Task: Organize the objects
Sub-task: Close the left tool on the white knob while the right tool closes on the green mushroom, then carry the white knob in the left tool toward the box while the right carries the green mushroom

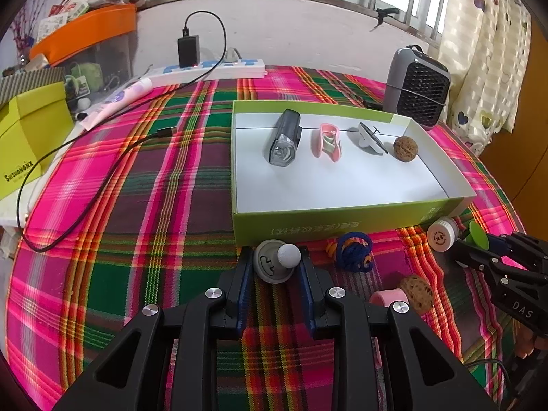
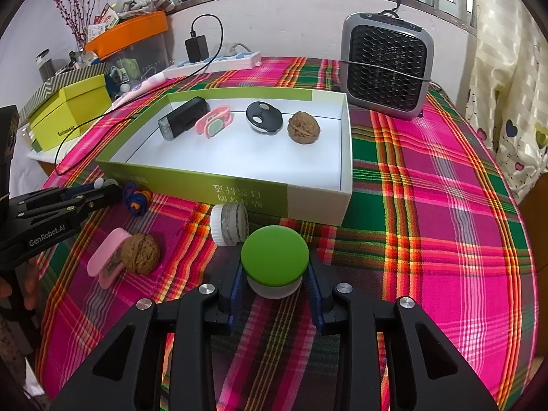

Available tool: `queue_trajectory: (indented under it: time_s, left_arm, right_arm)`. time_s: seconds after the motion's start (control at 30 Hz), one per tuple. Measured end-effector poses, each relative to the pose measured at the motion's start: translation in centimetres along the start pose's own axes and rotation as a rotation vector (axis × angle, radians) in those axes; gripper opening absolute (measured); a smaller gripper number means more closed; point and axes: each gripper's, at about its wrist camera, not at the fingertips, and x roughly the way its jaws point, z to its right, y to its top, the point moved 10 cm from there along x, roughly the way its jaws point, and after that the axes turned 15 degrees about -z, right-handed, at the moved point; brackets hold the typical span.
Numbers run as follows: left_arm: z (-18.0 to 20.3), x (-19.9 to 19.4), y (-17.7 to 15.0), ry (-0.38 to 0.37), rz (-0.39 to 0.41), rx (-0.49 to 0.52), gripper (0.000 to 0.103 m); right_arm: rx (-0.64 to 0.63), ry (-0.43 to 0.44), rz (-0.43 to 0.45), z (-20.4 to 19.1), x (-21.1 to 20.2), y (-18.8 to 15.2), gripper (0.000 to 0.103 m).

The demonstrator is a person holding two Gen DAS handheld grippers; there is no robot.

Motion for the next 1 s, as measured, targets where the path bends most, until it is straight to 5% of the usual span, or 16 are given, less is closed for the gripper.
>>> queue_trajectory:
  time_s: [0.43,0.53,1.0]
  left_arm:
    - [-0.14,-0.12,-0.03,0.003,0.004,-0.003,0.023]
    - [-0.19,-0.19,-0.06,0.003,0.005,-0.003,0.023]
    - [-0.24,-0.49,-0.25,0.005,0.005,-0.004,0.023]
  right_arm:
    - [0.004,0.002,0.009,0.09,-0.14,0.09,0.03]
    - [0.008,0.006,0.019,0.23,-0.39,0.15,0.018]
    - [0.014,0.016,0.021,0.16,-0.3,0.18,0.018]
